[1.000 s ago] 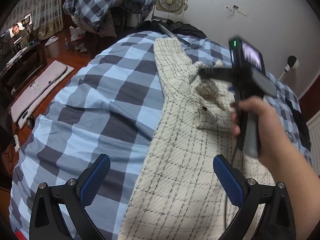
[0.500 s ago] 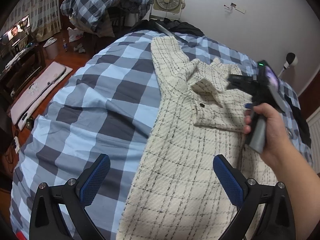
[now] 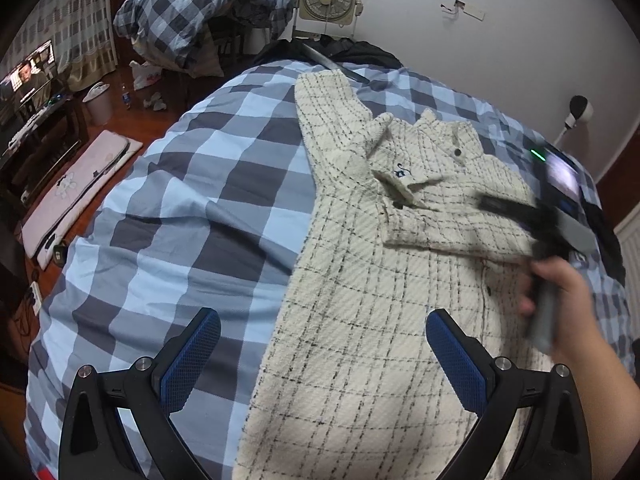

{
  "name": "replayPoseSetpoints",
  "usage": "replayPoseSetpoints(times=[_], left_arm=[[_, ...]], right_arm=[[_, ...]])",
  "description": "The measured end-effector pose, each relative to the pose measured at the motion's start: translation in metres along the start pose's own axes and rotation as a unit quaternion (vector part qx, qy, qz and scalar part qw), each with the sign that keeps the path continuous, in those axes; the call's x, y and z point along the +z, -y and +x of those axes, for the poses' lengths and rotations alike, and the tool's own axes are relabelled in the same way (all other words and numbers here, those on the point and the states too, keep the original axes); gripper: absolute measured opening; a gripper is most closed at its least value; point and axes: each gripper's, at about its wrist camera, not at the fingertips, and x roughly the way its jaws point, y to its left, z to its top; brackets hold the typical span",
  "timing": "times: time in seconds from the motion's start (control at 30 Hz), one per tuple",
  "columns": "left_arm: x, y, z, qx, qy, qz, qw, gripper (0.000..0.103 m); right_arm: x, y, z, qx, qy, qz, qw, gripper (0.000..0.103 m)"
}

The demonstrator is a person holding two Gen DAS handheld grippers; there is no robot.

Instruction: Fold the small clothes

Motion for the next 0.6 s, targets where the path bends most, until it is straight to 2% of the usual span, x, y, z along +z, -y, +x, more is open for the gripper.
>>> replayPoseSetpoints(times=[0.13,0.23,0.3,0.37,0.4,0.43,0.53,0.6], left_arm=[[-0.001,0.001,0.0,0.004,0.0,0.001,1.0,0.103],[-0.003,0.003,0.001,0.012,0.001,0.008,0.9999,0.103],[-0.003,0.007,0.003,0.019,0.001,0.017,0.9997,0.103],[-0.004,0.01,0.006,0.027,0.0,0.025,0.9993,0.103],[-0.004,0.012,0.007,0.03,-0.002,0.029,0.9991,0.103],[-0.004,0.013,0.009,0.032,-0.004,0.033,0.9989,0.103],[-0.005,0.018,0.008,0.037,-0.003,0.044,0.9983,0.103],[-0.007,0.022,0.006,0.042,0.001,0.055,0.9976,0.103]], right_arm=[[-0.018,0.095,-0.011,-0.1,-0.001,0.033,0.994,0.086],[-0.029,0.168,-0.008,-0.193,-0.027,0.048,0.98,0.086],[-0.035,0.21,0.001,-0.226,-0.058,0.068,0.97,0.086],[-0.042,0.25,0.021,-0.233,-0.108,0.09,0.962,0.086],[-0.05,0.267,0.024,-0.225,-0.121,0.103,0.961,0.092],[-0.061,0.282,0.013,-0.204,-0.115,0.125,0.964,0.1],[-0.081,0.316,-0.009,-0.14,-0.095,0.206,0.964,0.101],[-0.092,0.32,-0.032,-0.125,-0.088,0.23,0.961,0.101]])
